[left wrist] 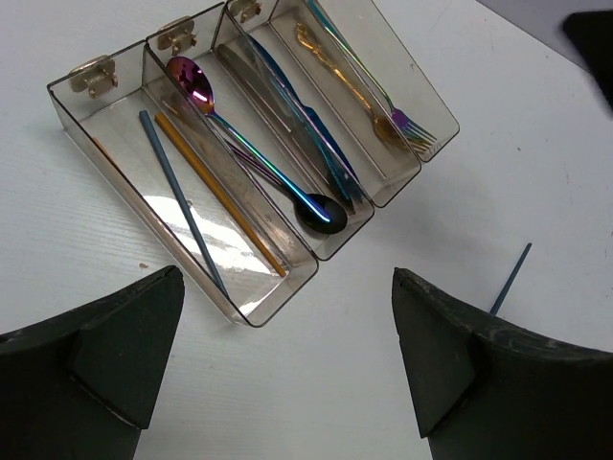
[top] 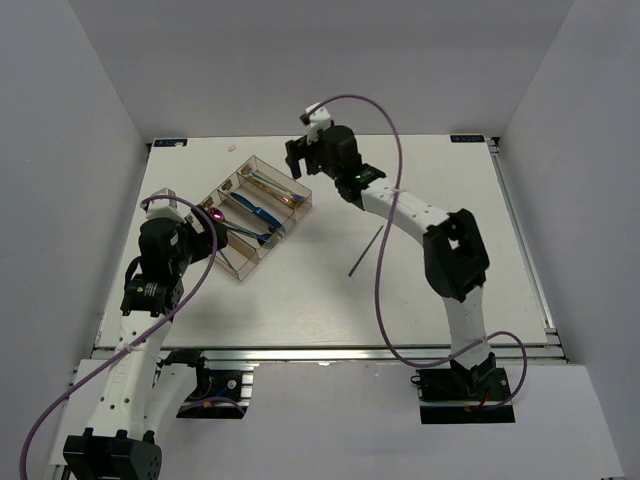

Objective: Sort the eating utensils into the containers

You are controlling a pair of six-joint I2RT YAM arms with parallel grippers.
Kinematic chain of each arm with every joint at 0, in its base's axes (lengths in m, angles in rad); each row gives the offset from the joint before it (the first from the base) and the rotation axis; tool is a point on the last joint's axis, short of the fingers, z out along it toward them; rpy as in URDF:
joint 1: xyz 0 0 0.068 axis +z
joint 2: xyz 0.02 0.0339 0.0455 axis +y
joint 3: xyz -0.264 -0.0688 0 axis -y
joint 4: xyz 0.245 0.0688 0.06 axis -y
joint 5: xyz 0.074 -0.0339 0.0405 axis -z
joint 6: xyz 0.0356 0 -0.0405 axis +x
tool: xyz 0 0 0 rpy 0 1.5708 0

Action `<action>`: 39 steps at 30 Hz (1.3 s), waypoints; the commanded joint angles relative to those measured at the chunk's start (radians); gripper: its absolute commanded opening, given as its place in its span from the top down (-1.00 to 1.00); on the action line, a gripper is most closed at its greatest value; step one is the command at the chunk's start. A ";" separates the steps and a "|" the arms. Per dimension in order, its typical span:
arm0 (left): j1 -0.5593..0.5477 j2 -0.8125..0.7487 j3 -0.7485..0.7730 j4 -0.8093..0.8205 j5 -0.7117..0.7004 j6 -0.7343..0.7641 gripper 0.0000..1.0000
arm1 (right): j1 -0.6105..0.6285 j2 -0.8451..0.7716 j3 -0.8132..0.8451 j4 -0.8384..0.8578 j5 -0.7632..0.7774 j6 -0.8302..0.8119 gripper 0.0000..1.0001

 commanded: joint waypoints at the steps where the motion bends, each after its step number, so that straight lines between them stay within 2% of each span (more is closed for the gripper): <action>1: 0.006 -0.007 -0.007 0.006 0.009 0.010 -0.96 | -0.005 -0.149 -0.058 -0.042 0.262 0.136 -0.79; 5: 0.006 -0.008 -0.007 0.006 0.006 0.009 -0.96 | -0.005 -0.232 -0.170 -0.229 0.406 0.280 -0.79; 8: 0.006 -0.008 -0.007 0.003 0.000 0.008 -0.96 | -0.004 -0.252 -0.223 -0.389 0.519 0.458 -0.79; 9: 0.006 -0.008 -0.007 0.002 -0.003 0.007 -0.96 | -0.005 -0.254 -0.238 -0.461 0.599 0.508 -0.79; 10: 0.006 -0.008 -0.005 0.000 -0.008 0.007 -0.96 | -0.005 -0.254 -0.252 -0.493 0.635 0.614 -0.79; 12: 0.006 -0.010 -0.004 -0.001 -0.009 0.007 -0.96 | -0.005 -0.251 -0.282 -0.559 0.678 0.709 -0.79; 16: 0.006 -0.016 -0.005 -0.001 -0.011 0.007 -0.96 | -0.005 -0.210 -0.301 -0.699 0.678 0.924 -0.69; 18: 0.006 -0.016 -0.007 -0.001 -0.011 0.007 -0.96 | -0.004 -0.194 -0.312 -0.745 0.649 0.980 -0.61; 24: 0.006 -0.021 -0.007 0.000 0.000 0.007 -0.96 | 0.018 -0.226 -0.440 -0.739 0.624 1.107 -0.38; 26: 0.006 -0.024 -0.008 0.000 0.003 0.007 -0.96 | 0.033 -0.242 -0.493 -0.753 0.633 1.157 -0.36; 31: 0.006 -0.031 -0.008 0.002 0.004 0.007 -0.96 | 0.053 -0.239 -0.614 -0.748 0.615 1.234 -0.04; 33: 0.006 -0.031 -0.008 0.002 0.006 0.007 -0.96 | 0.053 -0.226 -0.629 -0.756 0.606 1.264 0.50; 34: 0.006 -0.028 -0.010 0.002 0.007 0.007 -0.96 | 0.052 -0.225 -0.637 -0.756 0.601 1.276 0.99; 39: 0.006 -0.030 -0.007 -0.001 0.003 0.007 -0.96 | 0.053 -0.240 -0.672 -0.683 0.532 1.229 1.00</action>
